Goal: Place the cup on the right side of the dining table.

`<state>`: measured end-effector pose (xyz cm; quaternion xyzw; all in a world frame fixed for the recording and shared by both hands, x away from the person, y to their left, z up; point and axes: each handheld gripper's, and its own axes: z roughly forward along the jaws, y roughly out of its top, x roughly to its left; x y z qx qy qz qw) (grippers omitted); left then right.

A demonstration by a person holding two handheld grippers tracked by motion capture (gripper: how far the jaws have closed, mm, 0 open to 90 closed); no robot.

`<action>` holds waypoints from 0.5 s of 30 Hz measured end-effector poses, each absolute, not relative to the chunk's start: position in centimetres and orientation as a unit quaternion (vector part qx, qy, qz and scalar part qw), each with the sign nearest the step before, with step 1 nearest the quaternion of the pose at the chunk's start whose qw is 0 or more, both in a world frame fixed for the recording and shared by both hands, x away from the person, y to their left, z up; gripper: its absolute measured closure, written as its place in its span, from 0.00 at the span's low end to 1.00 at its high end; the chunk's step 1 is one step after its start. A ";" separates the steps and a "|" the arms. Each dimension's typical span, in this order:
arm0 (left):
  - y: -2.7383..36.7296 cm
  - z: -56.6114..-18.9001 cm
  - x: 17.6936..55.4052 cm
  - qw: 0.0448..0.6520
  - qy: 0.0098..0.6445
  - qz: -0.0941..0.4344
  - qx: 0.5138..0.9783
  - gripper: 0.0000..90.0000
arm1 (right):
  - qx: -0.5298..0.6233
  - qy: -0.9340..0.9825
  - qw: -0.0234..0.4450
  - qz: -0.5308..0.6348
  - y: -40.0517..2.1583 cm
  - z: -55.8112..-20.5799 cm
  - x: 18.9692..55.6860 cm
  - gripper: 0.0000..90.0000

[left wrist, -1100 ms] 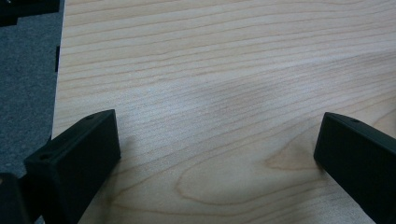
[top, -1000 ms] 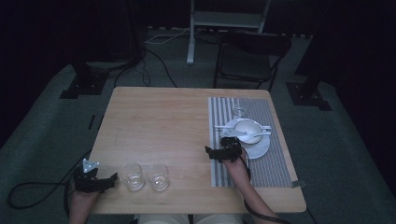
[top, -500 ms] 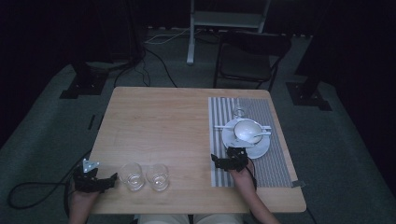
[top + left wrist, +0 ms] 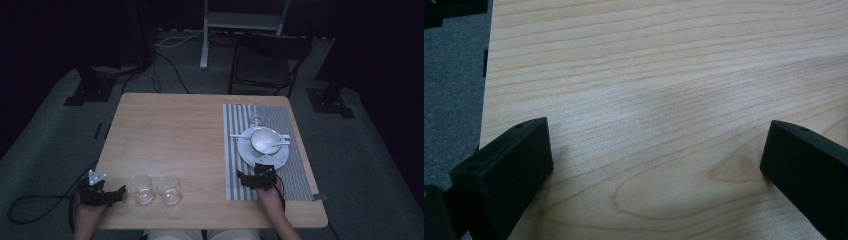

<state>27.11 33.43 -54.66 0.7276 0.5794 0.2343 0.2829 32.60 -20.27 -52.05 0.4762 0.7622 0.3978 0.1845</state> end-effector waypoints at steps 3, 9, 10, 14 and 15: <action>33.4 -54.7 27.1 0.283 0.579 0.234 0.728 0.01 | 0.484 0.758 0.189 0.393 -21.1 -52.3 32.3 0.13; 33.4 -54.7 27.1 0.283 0.579 0.234 0.727 0.01 | 0.497 0.749 0.198 0.391 -22.7 -52.6 31.7 0.13; 33.4 -54.7 27.1 0.283 0.579 0.234 0.728 0.01 | 0.499 0.747 0.203 0.391 -23.0 -52.6 31.6 0.13; 33.4 -54.7 27.1 0.283 0.579 0.234 0.727 0.01 | 0.504 0.741 0.219 0.386 -23.9 -52.6 31.2 0.13; 33.4 -54.7 27.1 0.283 0.579 0.234 0.727 0.01 | 0.507 0.739 0.220 0.385 -24.2 -52.6 31.2 0.13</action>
